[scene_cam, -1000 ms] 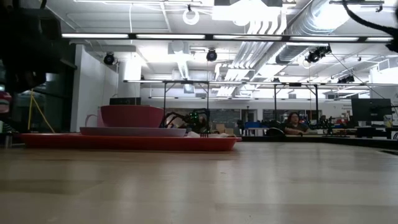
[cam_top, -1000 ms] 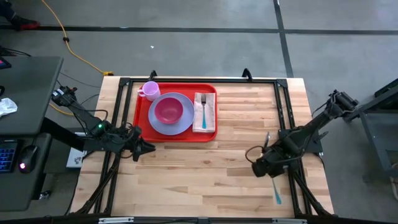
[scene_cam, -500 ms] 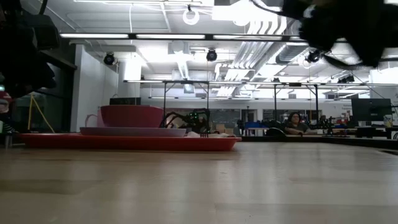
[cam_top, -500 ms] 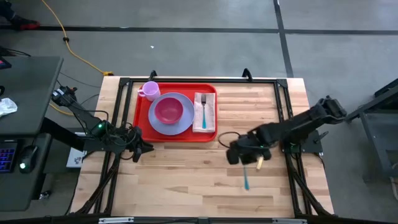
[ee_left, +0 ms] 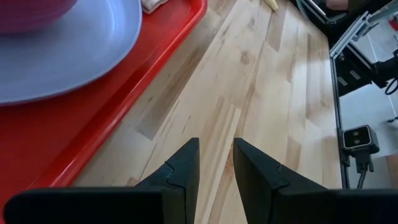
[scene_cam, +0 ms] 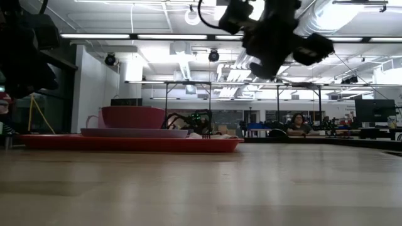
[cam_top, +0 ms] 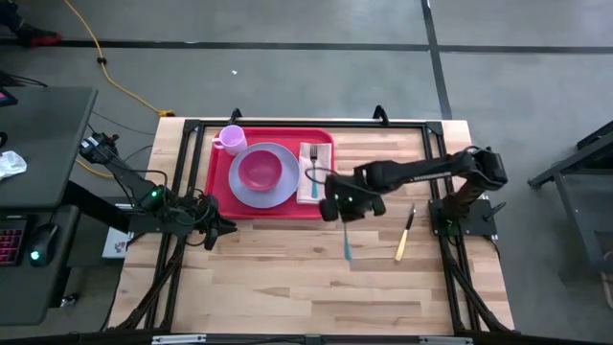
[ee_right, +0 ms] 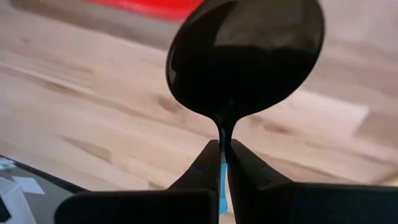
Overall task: Set up tray
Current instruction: Put the blue spoon on the brown napkin beside the blue fork on the red tray
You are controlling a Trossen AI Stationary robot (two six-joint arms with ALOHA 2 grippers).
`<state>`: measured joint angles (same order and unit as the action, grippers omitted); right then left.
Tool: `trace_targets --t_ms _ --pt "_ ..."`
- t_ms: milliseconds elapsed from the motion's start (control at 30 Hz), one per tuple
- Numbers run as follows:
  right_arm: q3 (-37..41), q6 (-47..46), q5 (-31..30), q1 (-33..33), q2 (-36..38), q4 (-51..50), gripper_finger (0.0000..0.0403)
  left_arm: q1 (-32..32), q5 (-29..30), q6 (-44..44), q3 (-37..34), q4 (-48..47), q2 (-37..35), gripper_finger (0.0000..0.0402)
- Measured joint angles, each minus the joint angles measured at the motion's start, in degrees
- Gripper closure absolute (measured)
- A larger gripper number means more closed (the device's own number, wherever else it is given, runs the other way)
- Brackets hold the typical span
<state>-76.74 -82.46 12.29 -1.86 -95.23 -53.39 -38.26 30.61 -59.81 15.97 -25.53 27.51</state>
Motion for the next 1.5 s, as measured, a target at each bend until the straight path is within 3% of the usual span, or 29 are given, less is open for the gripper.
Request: trace_targets --t_ms 400,867,1167,1500 --pt "-7.2 8.8 1.4 10.4 -7.9 4.6 0.0402 0.0 0.0 0.0 0.0 -0.4 0.0 0.0273" --pt "-21.1 19.7 3.9 20.8 -18.5 5.1 0.0403 0.0 0.0 -0.1 0.0 -0.9 0.0 0.0273" --pt "-21.8 23.0 7.7 25.9 -20.3 9.7 0.0403 0.0 1.9 -2.6 0.0 -1.3 0.0 0.0273" --pt "-21.8 24.0 7.7 27.6 -20.4 13.9 0.0403 0.0 1.9 -3.5 0.0 -1.7 0.0 0.0273"
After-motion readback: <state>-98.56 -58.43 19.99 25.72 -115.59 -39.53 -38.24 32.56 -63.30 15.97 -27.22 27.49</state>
